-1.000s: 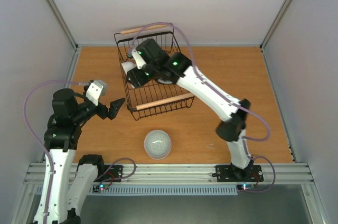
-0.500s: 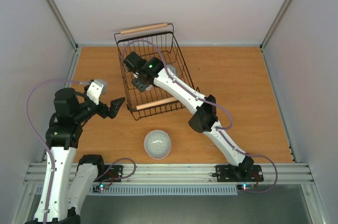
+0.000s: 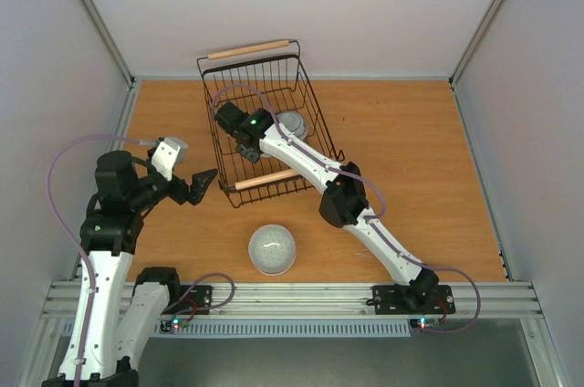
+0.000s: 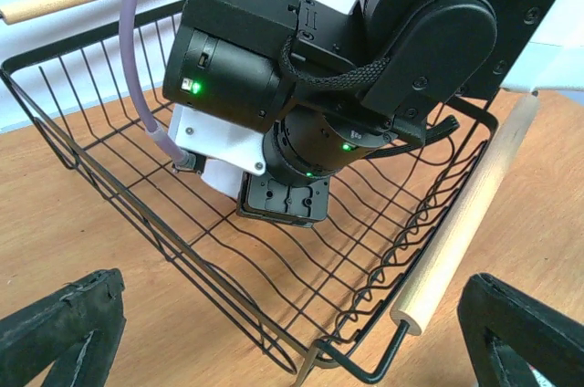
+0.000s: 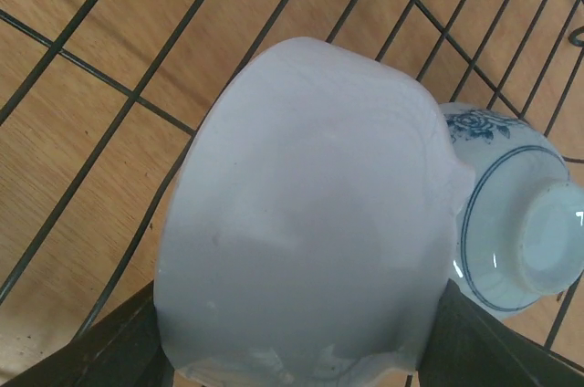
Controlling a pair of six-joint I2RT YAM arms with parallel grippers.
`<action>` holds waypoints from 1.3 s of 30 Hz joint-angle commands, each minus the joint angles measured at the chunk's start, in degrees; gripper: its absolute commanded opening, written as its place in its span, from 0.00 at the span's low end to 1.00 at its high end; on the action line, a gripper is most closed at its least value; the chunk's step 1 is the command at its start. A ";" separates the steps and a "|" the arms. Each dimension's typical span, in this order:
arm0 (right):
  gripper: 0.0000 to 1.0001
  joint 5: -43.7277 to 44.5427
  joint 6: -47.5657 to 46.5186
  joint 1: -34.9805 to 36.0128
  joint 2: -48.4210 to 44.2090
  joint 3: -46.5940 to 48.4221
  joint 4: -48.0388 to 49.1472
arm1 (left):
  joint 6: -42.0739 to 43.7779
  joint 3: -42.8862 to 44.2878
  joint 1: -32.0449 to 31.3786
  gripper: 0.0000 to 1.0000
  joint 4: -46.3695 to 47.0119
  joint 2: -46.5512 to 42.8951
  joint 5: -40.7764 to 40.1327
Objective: Load the bowls into the dish rack
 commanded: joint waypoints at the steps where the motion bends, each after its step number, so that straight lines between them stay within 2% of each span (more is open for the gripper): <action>1: 0.04 1.81 -2.07 -0.34 0.67 1.23 0.48 | 0.30 -0.55 0.02 0.99 3.04 0.37 1.17; 3: 0.09 1.09 -2.08 -0.46 0.90 1.17 0.27 | 0.21 -0.55 0.02 0.99 3.06 0.46 1.15; 5: 0.20 -0.23 -2.32 -0.39 1.00 1.06 0.00 | 0.24 -0.55 0.04 1.00 3.14 0.52 1.12; 8: 0.46 -1.80 -2.18 -0.39 0.97 0.89 -0.14 | 0.21 -0.55 0.02 0.99 3.07 0.68 1.07; 10: 0.61 -2.75 -2.16 -0.39 0.81 0.90 -0.08 | 0.21 -0.55 0.04 0.99 3.14 0.93 1.01; 13: 0.71 -4.42 -2.17 -0.39 0.58 0.87 0.15 | 0.30 -0.47 0.02 0.99 3.08 1.12 0.97; 16: 0.89 -5.82 -2.18 -0.30 0.45 0.87 0.24 | 0.30 -0.46 0.02 0.99 3.05 1.04 0.91; 18: 0.97 -6.44 -1.96 -0.30 0.23 0.80 0.33 | 0.30 -0.46 0.03 0.99 3.06 0.89 0.92; 25: 0.99 -8.39 0.18 0.03 -3.55 0.37 0.72 | 0.73 -0.55 0.03 0.99 2.71 0.92 0.88; 30: 0.99 -14.09 2.90 0.83 -13.87 -5.71 5.01 | 0.82 -0.40 0.05 0.99 2.45 0.93 1.33; 34: 0.99 -15.73 6.71 1.01 -26.75 -16.58 12.34 | 0.91 -0.26 0.02 0.99 1.89 0.39 1.76; 37: 0.98 -15.77 9.46 1.01 -37.81 -29.20 19.36 | 1.24 -0.29 0.02 0.99 1.30 -0.01 2.81; 39: 0.94 -18.39 11.31 1.02 -45.22 -38.27 22.46 | 1.62 -0.29 0.02 1.00 0.94 0.12 3.89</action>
